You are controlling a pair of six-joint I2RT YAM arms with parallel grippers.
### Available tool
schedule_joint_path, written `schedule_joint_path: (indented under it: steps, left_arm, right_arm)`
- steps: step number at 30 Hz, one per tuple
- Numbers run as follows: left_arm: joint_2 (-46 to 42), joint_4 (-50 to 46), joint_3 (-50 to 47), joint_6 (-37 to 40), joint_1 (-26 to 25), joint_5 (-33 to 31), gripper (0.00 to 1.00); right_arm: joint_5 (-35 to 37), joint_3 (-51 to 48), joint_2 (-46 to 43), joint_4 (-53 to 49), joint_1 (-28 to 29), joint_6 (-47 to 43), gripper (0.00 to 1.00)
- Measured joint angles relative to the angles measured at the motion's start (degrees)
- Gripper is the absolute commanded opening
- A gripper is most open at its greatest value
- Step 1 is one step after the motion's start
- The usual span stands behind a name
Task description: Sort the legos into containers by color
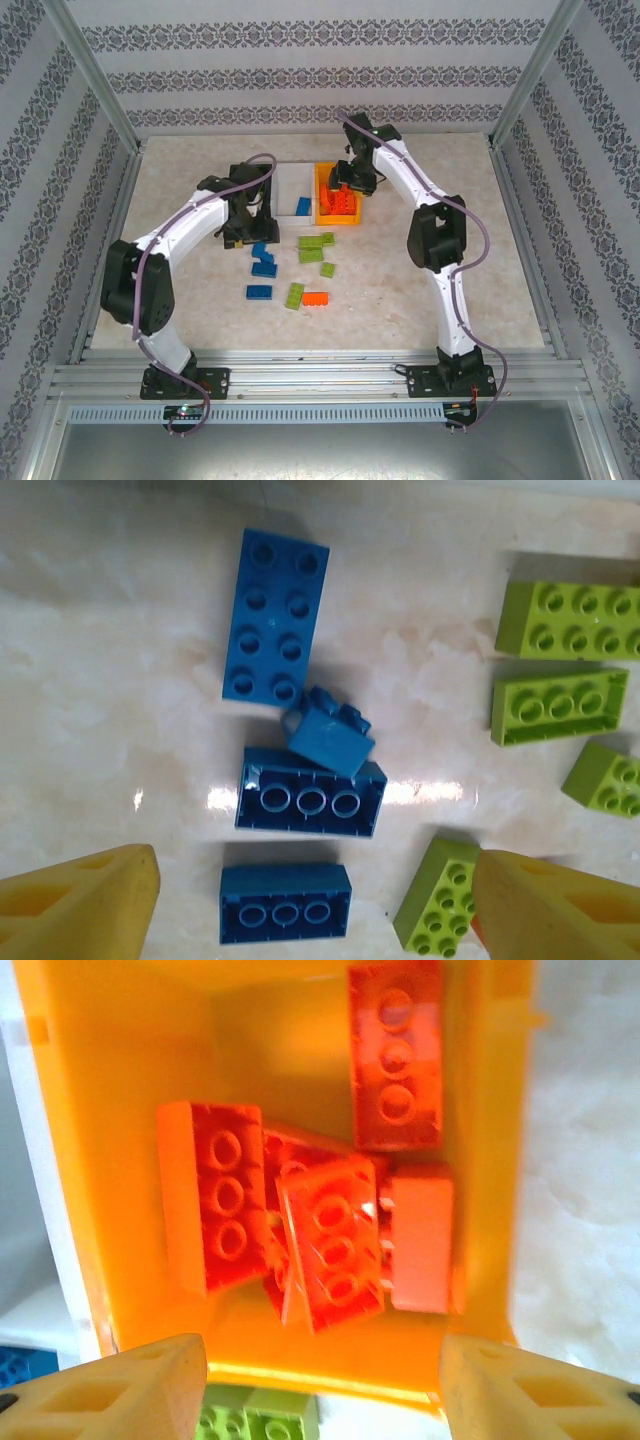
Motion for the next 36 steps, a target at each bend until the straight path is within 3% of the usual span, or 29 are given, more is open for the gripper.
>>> schedule_joint_path:
  steps: [8, 16, 24, 28, 36]
  left_arm:
    - [8.7, 1.3, 3.8, 4.4, 0.0, -1.9, 0.72]
    - [14.0, 1.5, 5.8, 7.5, 0.7, -4.1, 0.68]
    - [16.9, 3.1, 6.7, 9.1, 1.1, -4.3, 0.61]
    - [17.1, 3.8, 6.2, 9.4, 1.1, -4.0, 0.48]
    - [17.1, 5.0, 2.9, 9.3, 1.1, -3.9, 0.43]
  right_arm:
    - [-2.9, -19.2, -16.9, 5.5, -1.4, -0.2, 0.65]
    - [-6.7, -33.5, -25.7, 11.7, -2.8, 0.2, 0.66]
    - [-7.1, -37.2, -29.3, 13.2, -3.2, 0.3, 0.66]
    - [-7.3, -37.2, -29.9, 13.3, -3.2, 0.5, 0.66]
    - [-7.5, -37.5, -30.1, 13.4, -3.2, 1.5, 0.66]
